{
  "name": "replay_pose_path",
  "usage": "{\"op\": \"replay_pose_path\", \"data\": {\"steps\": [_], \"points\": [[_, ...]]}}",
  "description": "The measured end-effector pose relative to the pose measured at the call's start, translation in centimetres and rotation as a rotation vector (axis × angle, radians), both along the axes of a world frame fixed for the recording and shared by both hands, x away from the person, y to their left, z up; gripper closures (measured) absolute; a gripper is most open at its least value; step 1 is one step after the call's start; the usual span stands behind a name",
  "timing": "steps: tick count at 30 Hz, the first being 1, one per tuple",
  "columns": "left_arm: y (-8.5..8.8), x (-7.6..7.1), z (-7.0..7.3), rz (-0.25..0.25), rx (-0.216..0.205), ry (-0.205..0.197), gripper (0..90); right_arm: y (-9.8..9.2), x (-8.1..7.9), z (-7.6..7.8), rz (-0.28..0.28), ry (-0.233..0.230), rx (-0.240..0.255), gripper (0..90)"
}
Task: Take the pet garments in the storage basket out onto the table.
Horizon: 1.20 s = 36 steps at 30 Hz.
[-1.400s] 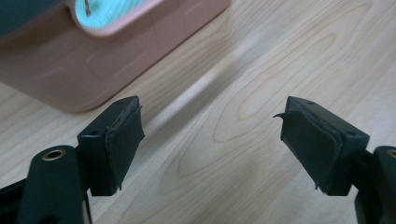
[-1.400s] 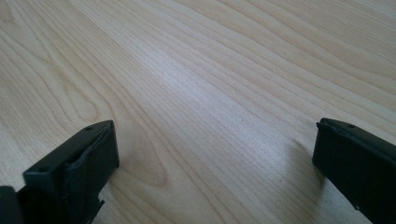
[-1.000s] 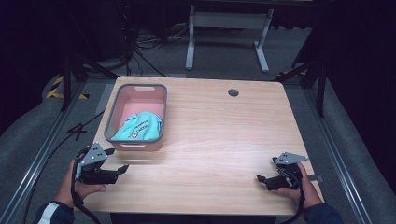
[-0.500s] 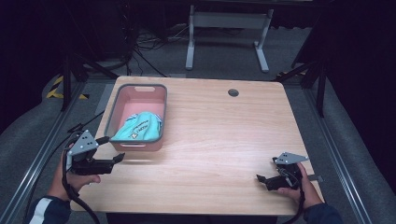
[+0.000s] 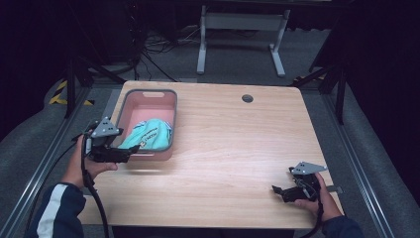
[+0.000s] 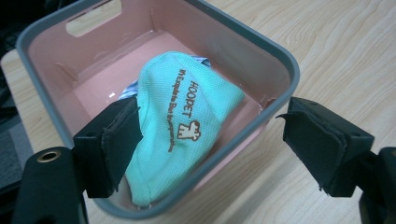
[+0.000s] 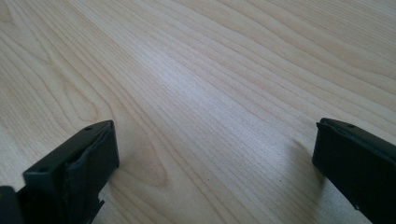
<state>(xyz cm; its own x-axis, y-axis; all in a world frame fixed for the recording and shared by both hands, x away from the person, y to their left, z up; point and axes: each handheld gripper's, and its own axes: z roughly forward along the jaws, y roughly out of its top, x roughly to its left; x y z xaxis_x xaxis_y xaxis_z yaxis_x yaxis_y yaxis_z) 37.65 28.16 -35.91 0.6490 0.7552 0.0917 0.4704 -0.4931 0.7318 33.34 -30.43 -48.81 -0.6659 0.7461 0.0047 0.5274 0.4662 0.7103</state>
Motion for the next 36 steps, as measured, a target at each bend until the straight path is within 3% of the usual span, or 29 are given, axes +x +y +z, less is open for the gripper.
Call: {"op": "replay_pose_path", "data": {"steps": [4, 10, 17, 18, 19, 20, 27, 30, 36], "points": [[-0.5, 1.3, -0.1, 0.005, 0.018, 0.022, 19.1, 0.0, 0.0, 0.0, 0.0, 0.0, 0.0, 0.6], [-1.1, 3.3, 0.0, -0.002, 0.01, 0.056, 18.3, 0.0, 0.0, 0.0, 0.003, 0.0, 0.0, 0.6], [-2.4, 5.3, -0.2, -0.014, 0.079, 0.078, 19.1, -0.1, 0.0, 0.0, 0.007, 0.0, -0.002, 0.6], [-2.8, 6.1, -0.5, -0.009, 0.092, 0.11, 19.1, -0.1, 0.0, 0.0, 0.007, 0.0, -0.002, 0.6], [-2.8, 6.1, -0.5, -0.009, 0.092, 0.11, 19.2, -0.1, 0.0, 0.0, 0.007, 0.0, -0.002, 0.6], [-3.3, 7.0, -0.7, -0.01, 0.146, 0.139, 19.5, -0.1, 0.0, 0.0, 0.007, 0.0, -0.002, 0.6], [-4.0, 8.9, -1.7, 0.005, 0.171, 0.202, 19.7, -0.1, 0.0, 0.0, 0.007, 0.0, -0.002, 0.6], [-4.7, 9.9, -2.6, 0.002, 0.213, 0.25, 19.7, -0.1, 0.0, 0.0, 0.007, 0.0, -0.001, 0.6], [-4.9, 11.1, -3.4, 0.008, 0.234, 0.293, 21.2, -0.1, 0.0, 0.0, 0.007, 0.0, -0.002, 0.6]]}}
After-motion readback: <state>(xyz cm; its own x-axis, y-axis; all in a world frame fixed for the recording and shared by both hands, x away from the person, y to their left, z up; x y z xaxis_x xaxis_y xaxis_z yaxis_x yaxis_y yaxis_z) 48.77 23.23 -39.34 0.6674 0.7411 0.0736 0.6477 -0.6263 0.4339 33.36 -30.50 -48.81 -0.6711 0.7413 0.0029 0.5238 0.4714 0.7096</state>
